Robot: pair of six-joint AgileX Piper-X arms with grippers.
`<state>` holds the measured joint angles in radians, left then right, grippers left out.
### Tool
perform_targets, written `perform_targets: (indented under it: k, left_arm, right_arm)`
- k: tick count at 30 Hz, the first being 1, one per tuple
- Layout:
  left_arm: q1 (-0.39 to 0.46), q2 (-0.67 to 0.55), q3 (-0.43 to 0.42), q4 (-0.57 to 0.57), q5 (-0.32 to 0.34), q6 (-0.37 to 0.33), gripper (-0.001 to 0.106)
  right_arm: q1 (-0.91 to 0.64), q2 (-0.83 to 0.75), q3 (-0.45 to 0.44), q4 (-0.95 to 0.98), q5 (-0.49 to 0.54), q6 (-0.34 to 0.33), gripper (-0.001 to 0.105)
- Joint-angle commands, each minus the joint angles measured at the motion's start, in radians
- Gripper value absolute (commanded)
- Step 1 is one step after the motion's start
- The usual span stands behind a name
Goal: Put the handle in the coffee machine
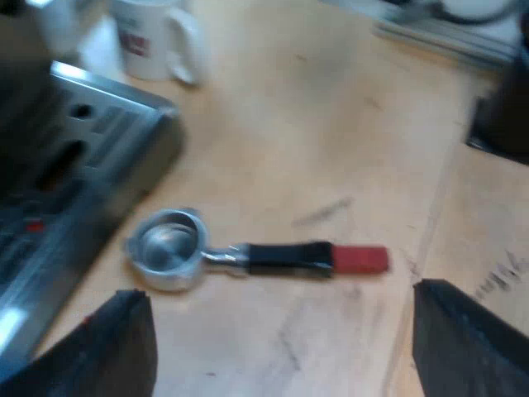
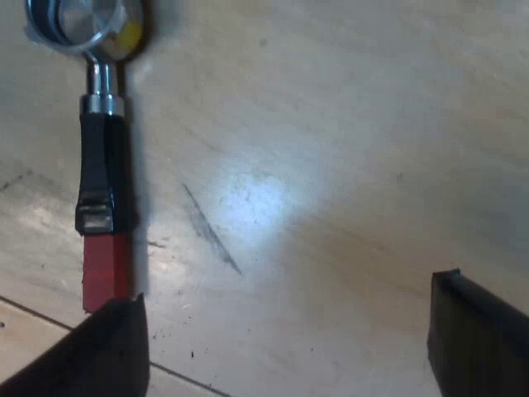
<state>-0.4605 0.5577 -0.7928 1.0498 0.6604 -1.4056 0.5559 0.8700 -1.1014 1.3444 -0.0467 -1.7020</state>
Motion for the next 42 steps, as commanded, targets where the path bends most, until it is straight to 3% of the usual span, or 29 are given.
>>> perform_targets:
  k: [1,8,12,14,22,25,34,42]
  left_arm:
    - [-0.056,0.044,-0.007,0.019,0.010,0.013,0.067]
    - [-0.153,0.131,-0.007,0.028,0.010,0.052,0.067]
    - [-0.161,0.150,-0.007,0.028,0.010,0.068,0.067]
    - [-0.161,0.153,-0.007,0.029,0.010,0.084,0.067]
    - [-0.161,0.153,-0.007,0.031,0.059,0.088,0.067]
    - [-0.161,0.153,-0.007,0.031,0.059,0.088,0.067]
    - [-0.161,0.153,-0.007,0.031,0.059,0.095,0.067]
    - [-0.161,0.153,-0.007,0.031,0.059,0.095,0.067]
  right_arm:
    - [0.056,0.013,-0.010,-0.025,0.069,0.035,0.071]
    - [0.126,0.054,-0.010,-0.025,0.095,0.108,0.071]
    - [0.137,0.072,0.000,-0.034,0.095,0.117,0.071]
    - [0.137,0.088,0.016,-0.049,0.086,0.153,0.068]
    - [0.137,0.158,0.081,-0.086,0.025,0.162,0.015]
    - [0.137,0.179,0.113,-0.134,-0.005,0.194,0.000]
    - [0.137,0.236,0.221,-0.297,-0.027,0.289,0.000]
    - [0.137,0.331,0.229,-0.337,-0.072,0.293,0.000]
